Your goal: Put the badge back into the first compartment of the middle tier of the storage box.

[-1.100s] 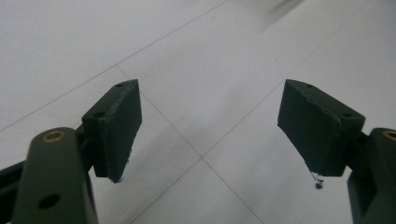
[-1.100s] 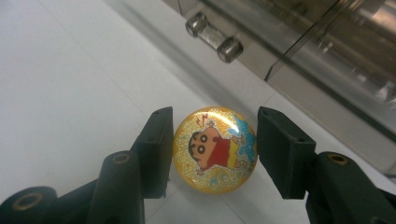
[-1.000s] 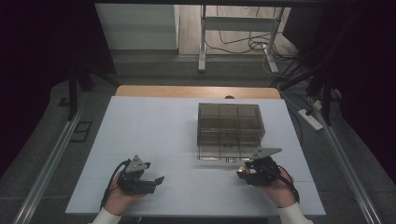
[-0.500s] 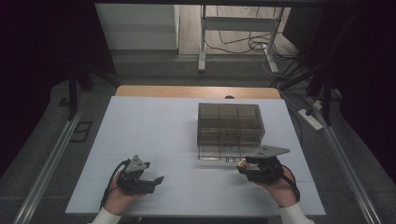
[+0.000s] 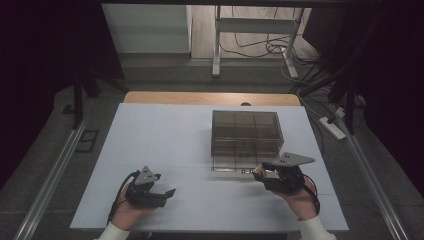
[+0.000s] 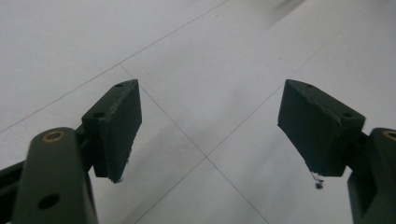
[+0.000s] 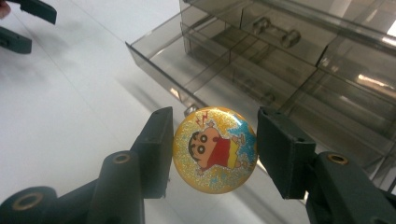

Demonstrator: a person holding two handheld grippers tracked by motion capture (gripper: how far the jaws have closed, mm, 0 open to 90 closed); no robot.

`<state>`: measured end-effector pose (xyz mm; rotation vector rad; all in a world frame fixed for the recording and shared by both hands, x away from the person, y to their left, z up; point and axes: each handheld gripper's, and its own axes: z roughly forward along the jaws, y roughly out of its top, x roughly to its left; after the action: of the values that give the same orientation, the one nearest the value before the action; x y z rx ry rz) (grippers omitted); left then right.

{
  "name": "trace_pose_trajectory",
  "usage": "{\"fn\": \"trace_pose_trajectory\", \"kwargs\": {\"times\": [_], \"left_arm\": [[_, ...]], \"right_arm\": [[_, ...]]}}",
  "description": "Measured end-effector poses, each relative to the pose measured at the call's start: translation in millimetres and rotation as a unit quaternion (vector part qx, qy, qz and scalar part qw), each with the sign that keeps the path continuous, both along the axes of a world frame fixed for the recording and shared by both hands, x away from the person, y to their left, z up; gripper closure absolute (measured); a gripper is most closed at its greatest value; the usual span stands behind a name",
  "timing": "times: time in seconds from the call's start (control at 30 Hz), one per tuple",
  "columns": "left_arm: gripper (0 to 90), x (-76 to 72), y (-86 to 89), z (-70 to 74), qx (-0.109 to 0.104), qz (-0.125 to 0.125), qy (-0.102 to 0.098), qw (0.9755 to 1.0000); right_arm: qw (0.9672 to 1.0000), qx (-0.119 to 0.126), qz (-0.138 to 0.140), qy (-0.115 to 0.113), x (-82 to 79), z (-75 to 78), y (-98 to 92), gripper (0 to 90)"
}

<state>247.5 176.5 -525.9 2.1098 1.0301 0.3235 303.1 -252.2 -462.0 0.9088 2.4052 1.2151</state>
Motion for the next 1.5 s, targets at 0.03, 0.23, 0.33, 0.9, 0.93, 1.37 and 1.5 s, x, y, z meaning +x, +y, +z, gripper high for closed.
{"fn": "trace_pose_trajectory", "kwargs": {"times": [0.03, 0.23, 0.33, 0.9, 0.93, 1.37, 1.5], "left_arm": [[22.5, 0.0, 0.0, 0.0, 0.000, 0.000, 0.000, 1.0000], [22.5, 0.3, 0.4, -0.2, 0.000, 0.001, -0.002, 1.0000], [22.4, 0.2, 0.0, 0.0, 0.000, 0.000, -0.003, 1.0000], [22.3, 0.3, -0.9, 0.1, 0.004, 0.000, -0.004, 1.0000], [22.3, 0.3, -0.9, 0.1, 0.004, 0.000, -0.004, 1.0000], [22.1, 0.3, -1.9, 0.1, 0.003, -0.001, -0.005, 1.0000], [22.1, 0.5, -1.1, 0.2, 0.003, 0.001, -0.005, 1.0000]], "right_arm": [[1.0000, 0.002, 0.002, 0.000, 0.9, 0.5, 0.5, 47.7], [0.9999, 0.009, 0.005, -0.005, 6.0, 1.5, 4.5, 47.7], [0.9999, 0.010, 0.005, -0.007, 8.2, 2.5, 7.0, 47.8], [0.9997, 0.011, 0.011, -0.017, 14.0, 4.4, 17.3, 47.8], [0.9997, 0.011, 0.009, -0.019, 14.1, 4.4, 17.6, 47.7], [0.9993, 0.020, 0.015, -0.029, 16.0, 10.5, 28.3, 47.7], [0.9991, 0.022, 0.018, -0.030, 18.2, 12.2, 31.6, 47.7]]}}
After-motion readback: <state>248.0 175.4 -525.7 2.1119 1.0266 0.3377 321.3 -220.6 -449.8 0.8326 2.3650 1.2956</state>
